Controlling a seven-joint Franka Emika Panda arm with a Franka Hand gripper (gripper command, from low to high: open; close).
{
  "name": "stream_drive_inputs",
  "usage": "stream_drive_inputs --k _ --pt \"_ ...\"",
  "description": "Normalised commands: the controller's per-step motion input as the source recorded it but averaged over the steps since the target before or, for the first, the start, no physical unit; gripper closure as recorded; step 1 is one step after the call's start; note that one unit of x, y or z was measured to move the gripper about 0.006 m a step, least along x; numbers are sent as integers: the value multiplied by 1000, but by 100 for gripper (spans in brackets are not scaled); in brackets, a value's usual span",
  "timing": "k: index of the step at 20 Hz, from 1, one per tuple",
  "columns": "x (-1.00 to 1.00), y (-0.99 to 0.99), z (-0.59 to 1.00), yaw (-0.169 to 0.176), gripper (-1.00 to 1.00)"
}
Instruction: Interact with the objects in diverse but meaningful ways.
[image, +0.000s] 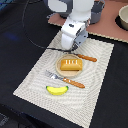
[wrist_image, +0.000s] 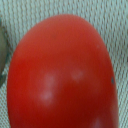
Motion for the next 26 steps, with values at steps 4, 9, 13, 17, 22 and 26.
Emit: stream_drive_inputs --k 4,9,13,17,22,26 --pt "-89 16 -166 16 100" --pt "-100 86 -36 16 100" --pt "-167 62 0 11 100" --pt "-41 155 226 3 100" --pt "105 221 867 0 100" --pt "72 267 1000 0 100"
